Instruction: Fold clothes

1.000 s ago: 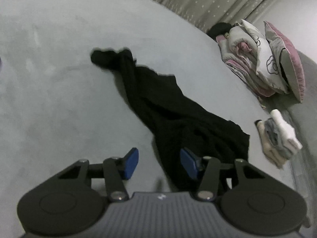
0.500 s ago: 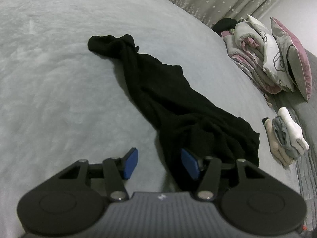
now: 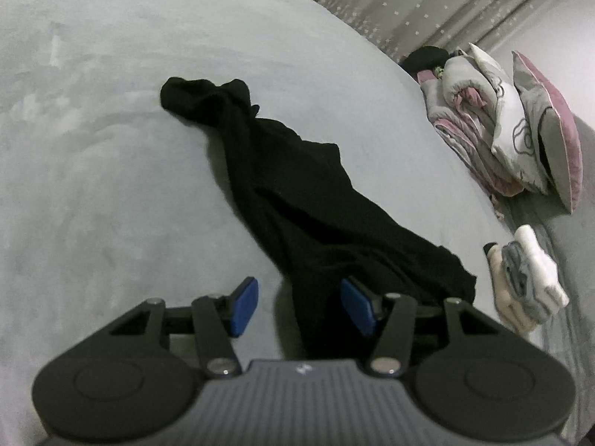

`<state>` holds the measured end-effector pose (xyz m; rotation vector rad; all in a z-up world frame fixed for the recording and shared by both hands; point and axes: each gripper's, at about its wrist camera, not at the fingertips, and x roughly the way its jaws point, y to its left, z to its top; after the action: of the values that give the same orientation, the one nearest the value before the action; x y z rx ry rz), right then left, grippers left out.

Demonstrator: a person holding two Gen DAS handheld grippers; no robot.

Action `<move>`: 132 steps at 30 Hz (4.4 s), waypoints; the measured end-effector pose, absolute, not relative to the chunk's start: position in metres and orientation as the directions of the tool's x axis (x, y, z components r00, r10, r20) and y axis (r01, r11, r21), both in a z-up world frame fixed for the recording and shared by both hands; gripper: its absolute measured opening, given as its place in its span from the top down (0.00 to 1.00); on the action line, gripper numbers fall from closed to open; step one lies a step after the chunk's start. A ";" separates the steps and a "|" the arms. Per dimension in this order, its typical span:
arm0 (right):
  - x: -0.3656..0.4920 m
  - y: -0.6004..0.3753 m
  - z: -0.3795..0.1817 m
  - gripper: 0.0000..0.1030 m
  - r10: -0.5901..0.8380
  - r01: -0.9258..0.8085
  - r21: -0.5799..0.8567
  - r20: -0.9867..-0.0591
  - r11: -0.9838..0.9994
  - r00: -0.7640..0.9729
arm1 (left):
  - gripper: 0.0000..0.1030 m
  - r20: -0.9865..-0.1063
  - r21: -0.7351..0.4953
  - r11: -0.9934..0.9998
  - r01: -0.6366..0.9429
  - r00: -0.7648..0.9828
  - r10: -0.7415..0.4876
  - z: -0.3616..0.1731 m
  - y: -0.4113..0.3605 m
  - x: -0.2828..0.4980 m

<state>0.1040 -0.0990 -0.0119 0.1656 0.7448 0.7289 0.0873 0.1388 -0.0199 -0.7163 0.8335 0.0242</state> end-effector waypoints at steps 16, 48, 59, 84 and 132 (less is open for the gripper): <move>0.128 -0.169 -0.046 0.84 0.555 -0.249 0.502 -0.676 0.828 0.484 | 0.49 -0.659 -0.637 0.720 -0.276 0.679 -0.323 -0.012 0.134 0.082; 0.061 -0.097 -0.009 0.61 0.497 -0.590 -0.014 -0.522 0.807 0.693 | 0.93 -0.565 -0.758 0.633 -0.156 0.642 -0.519 -0.023 0.099 0.087; 0.071 -0.083 -0.021 0.58 0.488 -0.587 -0.017 -0.534 0.810 0.690 | 0.94 -0.454 -0.821 0.571 -0.014 0.621 -0.638 -0.017 0.080 0.097; 0.126 -0.234 0.002 0.93 0.304 -0.045 0.398 -0.616 0.916 0.727 | 0.41 -0.596 -0.770 0.583 -0.258 0.617 -0.514 -0.060 0.087 0.096; 0.068 -0.289 0.005 0.93 0.285 0.044 0.427 -0.674 0.903 0.681 | 0.95 -0.780 -0.409 0.881 -0.240 0.592 -0.201 0.013 0.110 0.027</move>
<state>0.0678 -0.2892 0.0048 0.4345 0.8163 0.1400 0.0271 0.1102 0.0129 -0.5126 0.9481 0.0238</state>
